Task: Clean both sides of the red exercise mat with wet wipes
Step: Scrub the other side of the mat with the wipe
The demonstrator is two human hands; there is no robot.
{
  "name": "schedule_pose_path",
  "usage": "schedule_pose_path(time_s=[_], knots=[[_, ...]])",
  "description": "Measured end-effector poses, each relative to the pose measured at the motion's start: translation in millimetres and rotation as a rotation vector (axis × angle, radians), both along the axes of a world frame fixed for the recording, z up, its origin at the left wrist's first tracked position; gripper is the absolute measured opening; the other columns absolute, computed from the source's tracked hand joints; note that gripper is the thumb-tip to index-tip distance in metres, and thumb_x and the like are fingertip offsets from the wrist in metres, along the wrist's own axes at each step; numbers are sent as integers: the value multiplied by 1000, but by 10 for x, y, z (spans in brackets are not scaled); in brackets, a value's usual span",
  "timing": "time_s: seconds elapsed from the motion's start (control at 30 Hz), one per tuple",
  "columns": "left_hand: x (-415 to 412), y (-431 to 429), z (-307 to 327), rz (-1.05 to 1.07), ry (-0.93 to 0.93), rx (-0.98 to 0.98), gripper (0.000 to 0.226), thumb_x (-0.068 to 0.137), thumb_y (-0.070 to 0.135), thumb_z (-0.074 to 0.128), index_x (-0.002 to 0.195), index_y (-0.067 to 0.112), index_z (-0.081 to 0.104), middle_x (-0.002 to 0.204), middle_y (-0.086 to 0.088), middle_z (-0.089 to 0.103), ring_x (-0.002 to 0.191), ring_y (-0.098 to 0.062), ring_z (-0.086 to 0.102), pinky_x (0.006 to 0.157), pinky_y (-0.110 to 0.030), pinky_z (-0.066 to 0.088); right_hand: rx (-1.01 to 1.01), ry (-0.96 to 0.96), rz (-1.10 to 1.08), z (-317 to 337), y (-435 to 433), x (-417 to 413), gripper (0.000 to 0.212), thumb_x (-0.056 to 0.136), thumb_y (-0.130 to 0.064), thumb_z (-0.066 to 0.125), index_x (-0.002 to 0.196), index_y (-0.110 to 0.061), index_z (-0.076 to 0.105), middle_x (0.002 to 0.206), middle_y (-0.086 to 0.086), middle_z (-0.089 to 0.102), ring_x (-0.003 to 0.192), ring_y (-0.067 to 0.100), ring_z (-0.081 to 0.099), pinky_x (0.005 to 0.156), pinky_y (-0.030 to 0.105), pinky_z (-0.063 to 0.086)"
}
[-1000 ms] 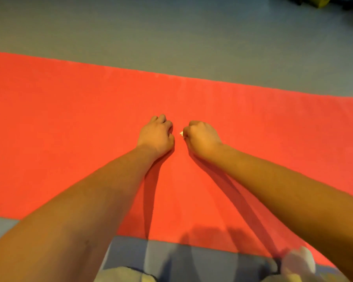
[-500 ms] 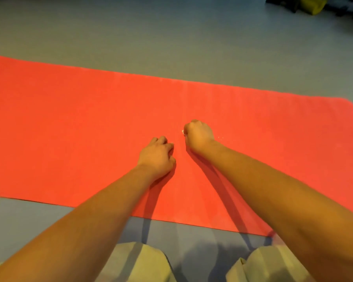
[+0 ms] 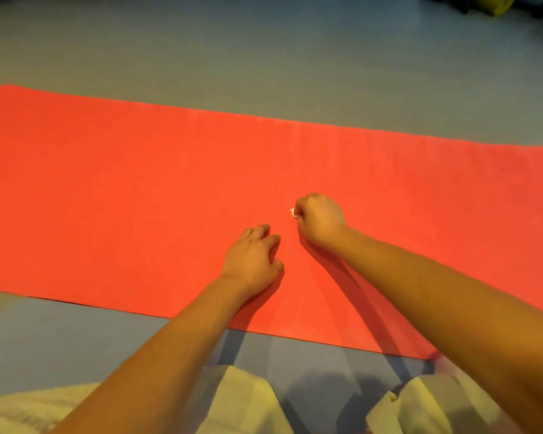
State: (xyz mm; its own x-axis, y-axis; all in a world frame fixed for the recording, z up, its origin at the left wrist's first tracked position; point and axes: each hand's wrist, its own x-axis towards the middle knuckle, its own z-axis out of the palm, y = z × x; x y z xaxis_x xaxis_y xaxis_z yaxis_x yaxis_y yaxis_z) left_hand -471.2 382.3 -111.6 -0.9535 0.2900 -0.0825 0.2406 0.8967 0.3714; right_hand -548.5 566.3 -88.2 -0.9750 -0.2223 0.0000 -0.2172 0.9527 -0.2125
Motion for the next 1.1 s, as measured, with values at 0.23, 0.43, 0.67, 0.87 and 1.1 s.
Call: schedule_pose_path(time_s=[0.23, 0.43, 0.67, 0.87, 1.1], knots=[[6, 46, 47, 17, -21, 11, 63, 88, 35, 63, 149, 25, 54, 163, -1, 38, 144, -24, 34, 115, -33, 34, 147, -58, 118, 16, -36, 164, 20, 86, -13, 58, 98, -17, 74, 104, 9, 67, 94, 35, 66, 67, 33, 43], [-12, 159, 49, 25, -8, 0, 63, 85, 33, 63, 146, 22, 56, 162, -2, 39, 144, -25, 35, 114, -33, 35, 74, 4, 94, -23, 122, 220, 19, 91, -21, 55, 95, -15, 73, 102, 11, 69, 93, 37, 65, 70, 39, 49], [9, 146, 72, 27, -26, 6, 64, 85, 32, 63, 148, 22, 55, 162, -1, 39, 144, -24, 35, 114, -34, 36, 103, -44, -18, 63, 50, -68, 20, 87, -12, 58, 99, -13, 74, 107, 13, 69, 97, 37, 67, 74, 36, 50], [9, 182, 44, 38, -18, 8, 64, 85, 31, 62, 148, 22, 54, 163, -2, 37, 145, -24, 33, 114, -33, 36, 282, 22, 267, -15, 114, 135, 16, 91, -15, 55, 96, -12, 70, 96, 8, 62, 93, 34, 63, 62, 34, 34], [34, 173, 56, 25, -30, 5, 66, 84, 29, 60, 149, 19, 53, 165, -5, 36, 147, -26, 32, 118, -36, 35, 190, 62, 75, 2, -41, 160, 9, 85, -10, 62, 91, -11, 68, 97, 7, 62, 95, 31, 62, 68, 36, 45]])
